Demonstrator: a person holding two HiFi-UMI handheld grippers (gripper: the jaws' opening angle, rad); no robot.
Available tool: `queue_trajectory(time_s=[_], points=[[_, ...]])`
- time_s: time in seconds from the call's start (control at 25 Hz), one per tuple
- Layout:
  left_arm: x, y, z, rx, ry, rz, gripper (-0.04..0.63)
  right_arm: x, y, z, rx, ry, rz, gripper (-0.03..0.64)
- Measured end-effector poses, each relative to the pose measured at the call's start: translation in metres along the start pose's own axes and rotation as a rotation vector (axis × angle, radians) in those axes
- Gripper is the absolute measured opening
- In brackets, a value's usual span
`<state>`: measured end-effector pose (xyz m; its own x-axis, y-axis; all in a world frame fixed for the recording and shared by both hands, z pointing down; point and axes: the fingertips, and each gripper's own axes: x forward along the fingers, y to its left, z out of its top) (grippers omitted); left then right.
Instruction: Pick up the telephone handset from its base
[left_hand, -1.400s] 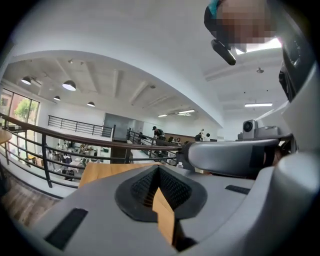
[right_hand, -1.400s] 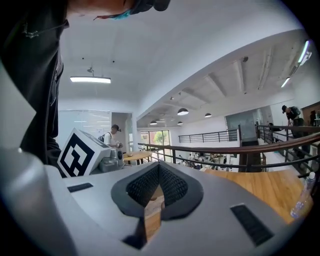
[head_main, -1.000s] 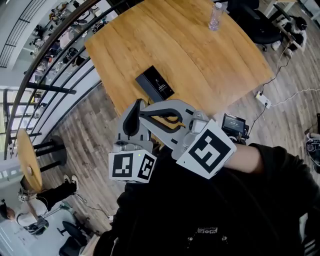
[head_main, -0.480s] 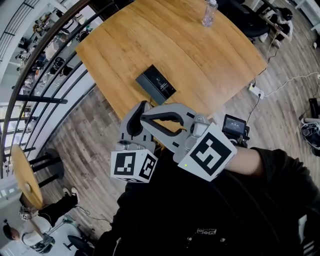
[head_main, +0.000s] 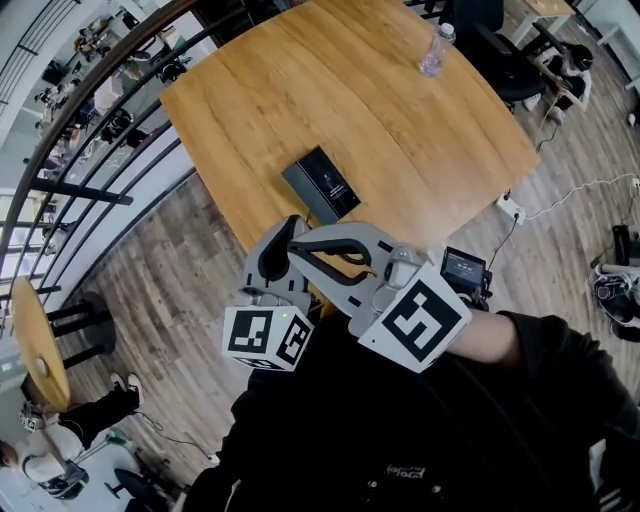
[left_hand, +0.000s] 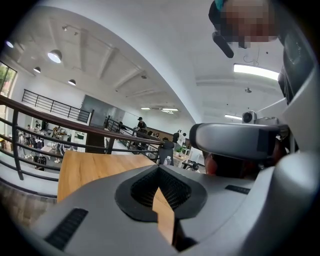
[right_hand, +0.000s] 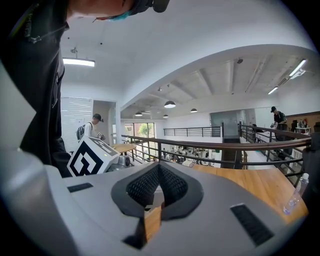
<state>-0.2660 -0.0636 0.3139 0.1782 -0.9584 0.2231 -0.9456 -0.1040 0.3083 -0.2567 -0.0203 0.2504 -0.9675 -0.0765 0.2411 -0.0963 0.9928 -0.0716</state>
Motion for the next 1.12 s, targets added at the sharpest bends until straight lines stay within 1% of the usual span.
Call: queue_trajectory(time_s=[0.2,0.32,0.52,0.64,0.88,1.0,1.12], points=[[0.001,0.009,0.009,-0.01,-0.01,0.039,0.005,0.007,-0.008,0.012,-0.013,-0.022,0.048,0.017],[0.004,0.014,0.008,-0.018,0.002,0.06,0.005,0.012,-0.016,0.014,-0.001,-0.025,0.073,0.017],[0.011,0.032,-0.002,-0.053,0.037,0.095,0.005,0.026,-0.022,0.009,0.022,-0.016,0.113,0.017],[0.016,0.038,-0.015,-0.086,0.063,0.096,0.005,0.026,-0.029,0.001,0.027,-0.002,0.114,0.017],[0.033,0.052,-0.043,-0.162,0.112,0.081,0.005,0.025,-0.051,-0.009,0.071,0.011,0.094,0.017],[0.039,0.056,-0.052,-0.173,0.129,0.08,0.005,0.026,-0.058,-0.01,0.082,0.013,0.096,0.017],[0.043,0.059,-0.061,-0.181,0.128,0.067,0.005,0.028,-0.062,-0.013,0.094,0.02,0.104,0.017]])
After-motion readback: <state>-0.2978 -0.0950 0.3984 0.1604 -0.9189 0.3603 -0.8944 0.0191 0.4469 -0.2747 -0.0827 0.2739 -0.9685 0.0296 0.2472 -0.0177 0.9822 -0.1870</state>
